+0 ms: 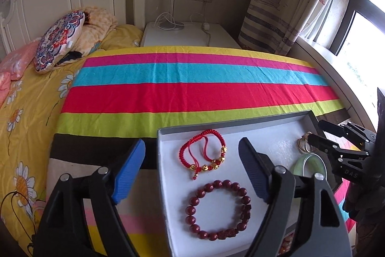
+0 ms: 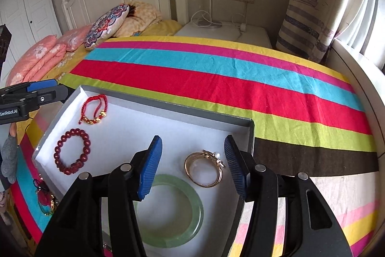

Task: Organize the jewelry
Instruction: 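Open and withdraw both grippers from the tray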

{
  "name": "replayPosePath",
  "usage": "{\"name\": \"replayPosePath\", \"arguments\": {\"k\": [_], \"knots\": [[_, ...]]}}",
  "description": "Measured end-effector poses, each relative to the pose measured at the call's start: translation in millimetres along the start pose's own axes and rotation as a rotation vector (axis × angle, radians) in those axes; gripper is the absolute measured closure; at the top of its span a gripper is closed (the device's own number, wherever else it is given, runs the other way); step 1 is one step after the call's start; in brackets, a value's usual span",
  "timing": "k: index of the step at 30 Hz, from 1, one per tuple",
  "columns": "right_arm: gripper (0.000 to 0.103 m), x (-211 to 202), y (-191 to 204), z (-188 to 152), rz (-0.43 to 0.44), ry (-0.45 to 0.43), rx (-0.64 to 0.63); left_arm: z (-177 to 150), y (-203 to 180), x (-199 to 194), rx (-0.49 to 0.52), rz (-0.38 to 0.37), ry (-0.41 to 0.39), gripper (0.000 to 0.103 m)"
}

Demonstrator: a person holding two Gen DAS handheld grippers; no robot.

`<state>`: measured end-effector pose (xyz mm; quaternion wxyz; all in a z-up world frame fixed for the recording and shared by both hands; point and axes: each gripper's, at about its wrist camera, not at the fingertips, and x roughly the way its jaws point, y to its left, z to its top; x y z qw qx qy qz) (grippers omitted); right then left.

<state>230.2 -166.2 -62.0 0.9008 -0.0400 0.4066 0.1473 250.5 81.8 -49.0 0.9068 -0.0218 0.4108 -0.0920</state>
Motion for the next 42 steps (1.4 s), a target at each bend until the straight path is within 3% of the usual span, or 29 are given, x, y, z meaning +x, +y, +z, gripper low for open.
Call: {"name": "replayPosePath", "arguments": {"k": [7,14,29,39,42], "knots": [[0.044,-52.0,14.8,-16.6,0.045,-0.107,-0.023,-14.0,50.3,-57.2,-0.072,0.031,-0.081,0.012],[0.044,-76.7,24.4,-52.5,0.057,-0.118,-0.031,-57.7,78.3,-93.0,-0.172,0.026,-0.119,0.010],[0.041,-95.4,64.2,-94.2,0.096,-0.122,-0.125,-148.4,56.9,-94.1,-0.125,0.070,-0.089,0.010],[0.041,-86.0,88.3,-103.5,0.124,-0.090,-0.184,-175.9,21.8,-87.5,-0.064,-0.091,-0.079,0.010],[0.041,-86.3,89.0,-103.9,0.123,-0.091,-0.185,-174.1,8.7,-81.9,-0.035,-0.108,-0.070,0.019]]}}
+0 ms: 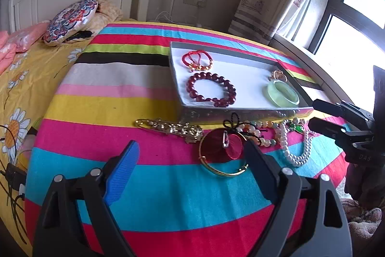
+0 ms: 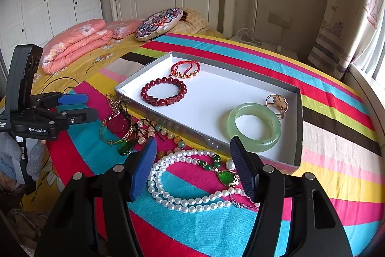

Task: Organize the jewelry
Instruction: 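Open and withdraw both grippers from the tray, then grasp the red rose ornament with the left gripper and lift it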

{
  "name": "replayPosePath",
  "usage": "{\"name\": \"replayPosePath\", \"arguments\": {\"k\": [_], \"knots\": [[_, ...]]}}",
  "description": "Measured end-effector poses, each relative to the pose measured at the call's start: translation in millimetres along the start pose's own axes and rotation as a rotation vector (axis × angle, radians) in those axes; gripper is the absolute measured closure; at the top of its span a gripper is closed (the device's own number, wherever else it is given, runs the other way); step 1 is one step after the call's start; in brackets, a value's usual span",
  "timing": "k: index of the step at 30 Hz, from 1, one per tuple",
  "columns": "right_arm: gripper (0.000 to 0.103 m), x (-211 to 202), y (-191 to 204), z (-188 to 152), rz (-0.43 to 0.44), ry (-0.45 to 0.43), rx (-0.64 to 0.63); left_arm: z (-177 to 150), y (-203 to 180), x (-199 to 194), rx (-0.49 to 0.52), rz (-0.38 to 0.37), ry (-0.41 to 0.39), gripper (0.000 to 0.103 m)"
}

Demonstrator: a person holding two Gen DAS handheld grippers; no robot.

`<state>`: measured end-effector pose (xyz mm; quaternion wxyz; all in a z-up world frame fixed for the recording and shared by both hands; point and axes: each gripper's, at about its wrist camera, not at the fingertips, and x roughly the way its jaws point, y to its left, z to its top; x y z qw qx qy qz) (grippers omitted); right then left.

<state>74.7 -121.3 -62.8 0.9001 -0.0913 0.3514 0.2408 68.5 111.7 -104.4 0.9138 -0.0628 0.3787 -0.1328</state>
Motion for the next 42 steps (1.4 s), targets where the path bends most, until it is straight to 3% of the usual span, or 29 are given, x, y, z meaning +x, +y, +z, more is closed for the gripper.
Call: {"name": "replayPosePath", "arguments": {"k": [3,6,10,18,22,25,29,38,42], "knots": [[0.041,-0.1,-0.8,-0.3,-0.002,-0.001,0.000,-0.4,-16.2,5.2,0.060,0.003,0.012,0.020],[0.041,0.3,-2.2,-0.4,0.004,0.002,0.004,-2.4,-29.5,13.0,0.126,0.035,0.025,0.028],[0.041,0.7,-1.6,-1.7,0.002,0.007,-0.007,-0.9,-39.9,21.8,0.173,0.047,0.026,0.047],[0.041,-1.7,-9.2,-12.2,0.016,0.039,0.002,-0.3,-50.5,32.1,0.243,0.082,0.029,0.048],[0.041,-2.0,-6.7,-26.5,0.056,0.086,-0.013,-3.6,-52.7,36.0,0.265,0.095,0.033,0.059],[0.041,-2.2,-3.5,-35.3,0.076,0.114,-0.035,-4.7,-52.4,33.6,0.265,0.080,0.030,0.061],[0.041,-0.8,-4.7,-40.6,0.080,0.130,-0.031,-3.2,-47.3,23.6,0.210,-0.029,0.017,0.064],[0.041,-3.3,14.0,-33.9,0.106,0.096,-0.090,-6.3,-15.8,8.2,0.032,-0.127,-0.005,0.064],[0.041,0.6,24.9,-32.1,0.121,0.101,-0.122,-8.2,30.6,11.5,-0.219,-0.348,0.037,0.064]]}}
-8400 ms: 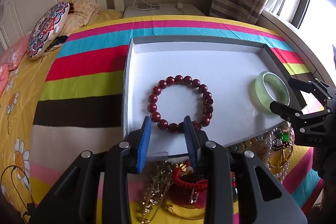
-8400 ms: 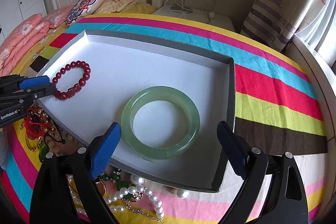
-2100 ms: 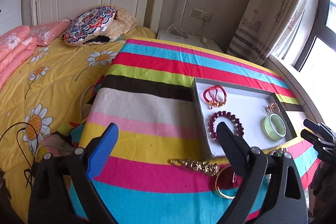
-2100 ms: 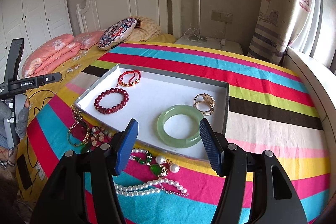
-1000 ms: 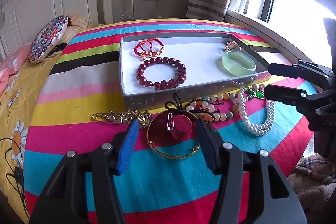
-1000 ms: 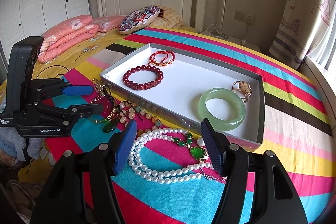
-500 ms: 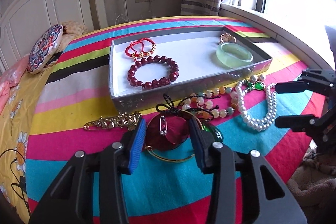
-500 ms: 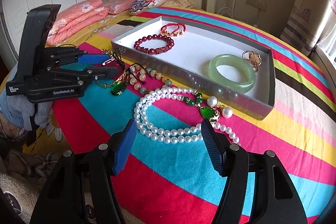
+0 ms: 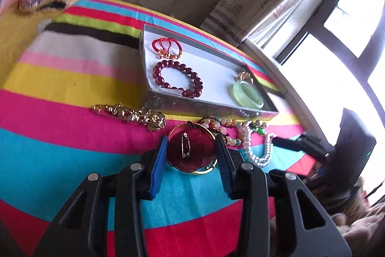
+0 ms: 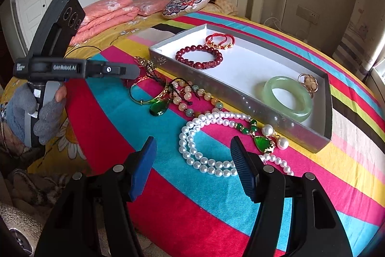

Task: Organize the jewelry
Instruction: 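Grasp the red rose ornament with the left gripper and lift it, then hold the red rose ornament in the left gripper while the right gripper grasps the gold bangle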

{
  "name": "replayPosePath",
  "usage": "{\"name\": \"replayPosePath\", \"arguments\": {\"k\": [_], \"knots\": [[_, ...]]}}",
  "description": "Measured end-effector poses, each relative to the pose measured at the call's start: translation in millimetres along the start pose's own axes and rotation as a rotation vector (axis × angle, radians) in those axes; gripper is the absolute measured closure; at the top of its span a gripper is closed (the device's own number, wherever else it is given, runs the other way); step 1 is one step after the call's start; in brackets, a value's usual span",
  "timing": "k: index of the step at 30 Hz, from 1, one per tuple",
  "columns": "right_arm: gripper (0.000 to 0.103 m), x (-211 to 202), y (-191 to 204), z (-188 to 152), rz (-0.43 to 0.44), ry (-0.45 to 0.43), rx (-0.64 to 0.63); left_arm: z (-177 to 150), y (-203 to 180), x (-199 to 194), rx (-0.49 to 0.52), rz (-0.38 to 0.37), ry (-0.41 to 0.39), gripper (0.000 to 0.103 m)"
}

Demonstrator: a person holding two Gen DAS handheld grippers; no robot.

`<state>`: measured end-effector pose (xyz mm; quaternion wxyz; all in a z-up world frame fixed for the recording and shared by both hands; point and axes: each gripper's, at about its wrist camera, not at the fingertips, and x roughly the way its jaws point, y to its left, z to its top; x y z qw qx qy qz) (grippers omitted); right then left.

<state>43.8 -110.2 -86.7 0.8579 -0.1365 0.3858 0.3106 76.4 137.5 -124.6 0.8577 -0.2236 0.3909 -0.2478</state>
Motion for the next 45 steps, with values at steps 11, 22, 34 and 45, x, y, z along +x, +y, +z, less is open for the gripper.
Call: {"name": "replayPosePath", "arguments": {"k": [11,22,34,45], "knots": [[0.041,14.9,37.7,20.6,0.075,0.000,-0.114,5.2,34.5,-25.1,-0.171,0.105,-0.074,0.047],[0.041,14.6,34.7,24.0,0.087,-0.017,-0.089,14.6,36.5,-50.6,-0.103,0.359,-0.157,0.044],[0.041,18.0,29.0,25.1,0.069,-0.010,-0.087,15.1,-0.2,-6.0,0.155,0.429,-0.051,0.043],[0.041,53.0,39.5,53.8,0.173,0.047,-0.076,6.3,-6.6,-3.9,0.238,0.509,-0.042,0.068]]}}
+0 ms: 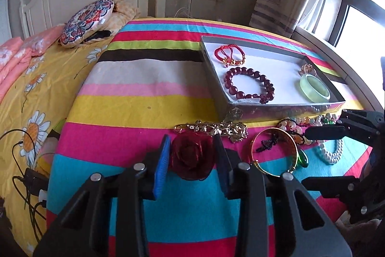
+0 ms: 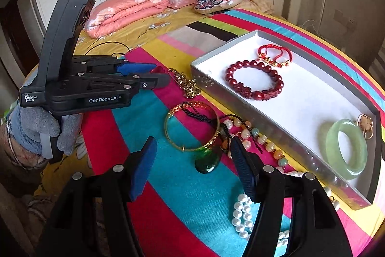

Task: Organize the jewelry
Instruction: 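Hold the red rose ornament in the left gripper while the right gripper grasps the gold bangle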

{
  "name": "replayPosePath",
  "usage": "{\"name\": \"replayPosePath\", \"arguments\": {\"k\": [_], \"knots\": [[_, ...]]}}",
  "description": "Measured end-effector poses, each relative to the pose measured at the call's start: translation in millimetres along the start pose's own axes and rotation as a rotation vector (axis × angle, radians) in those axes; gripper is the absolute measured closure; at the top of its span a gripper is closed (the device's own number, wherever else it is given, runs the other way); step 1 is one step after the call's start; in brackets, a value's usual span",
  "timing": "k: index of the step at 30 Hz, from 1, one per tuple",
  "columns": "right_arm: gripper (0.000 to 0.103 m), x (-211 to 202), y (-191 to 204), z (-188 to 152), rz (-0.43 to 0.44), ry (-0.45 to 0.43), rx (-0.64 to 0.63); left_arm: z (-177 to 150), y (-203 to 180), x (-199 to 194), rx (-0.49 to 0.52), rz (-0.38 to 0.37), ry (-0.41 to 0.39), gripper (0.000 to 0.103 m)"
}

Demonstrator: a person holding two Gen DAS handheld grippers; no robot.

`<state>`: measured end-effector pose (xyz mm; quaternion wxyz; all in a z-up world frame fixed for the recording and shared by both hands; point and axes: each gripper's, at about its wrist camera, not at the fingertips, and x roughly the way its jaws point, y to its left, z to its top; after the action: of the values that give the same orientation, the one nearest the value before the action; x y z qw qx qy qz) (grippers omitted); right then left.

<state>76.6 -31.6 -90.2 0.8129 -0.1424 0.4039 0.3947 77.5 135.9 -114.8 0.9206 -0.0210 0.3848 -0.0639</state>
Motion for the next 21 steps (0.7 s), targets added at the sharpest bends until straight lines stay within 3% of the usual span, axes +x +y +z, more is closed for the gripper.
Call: {"name": "replayPosePath", "arguments": {"k": [6,11,15,17,18,19,21], "knots": [[0.041,11.2,2.3,23.0,-0.014,0.003,-0.027,-5.6,-2.5,-25.0,0.030,0.037,-0.055,0.068],[0.039,33.5,11.5,37.8,-0.005,0.063,-0.095,-11.3,2.8,-40.7,0.018,0.038,-0.076,0.068],[0.035,49.0,18.9,37.1,-0.057,0.116,-0.151,-17.5,7.1,-47.9,0.013,0.043,-0.081,0.068],[0.035,46.4,19.1,32.5,-0.059,0.102,-0.163,-19.6,9.3,-49.5,0.012,0.045,-0.081,0.068],[0.036,44.6,18.4,31.1,-0.059,0.099,-0.163,-20.3,10.3,-50.3,0.011,0.045,-0.081,0.068],[0.044,42.2,17.9,29.7,-0.066,0.091,-0.166,-20.8,10.8,-50.6,0.010,0.046,-0.081,0.068],[0.046,38.9,18.1,27.2,-0.057,0.085,-0.173,-20.8,11.8,-50.8,0.007,0.046,-0.082,0.068]]}}
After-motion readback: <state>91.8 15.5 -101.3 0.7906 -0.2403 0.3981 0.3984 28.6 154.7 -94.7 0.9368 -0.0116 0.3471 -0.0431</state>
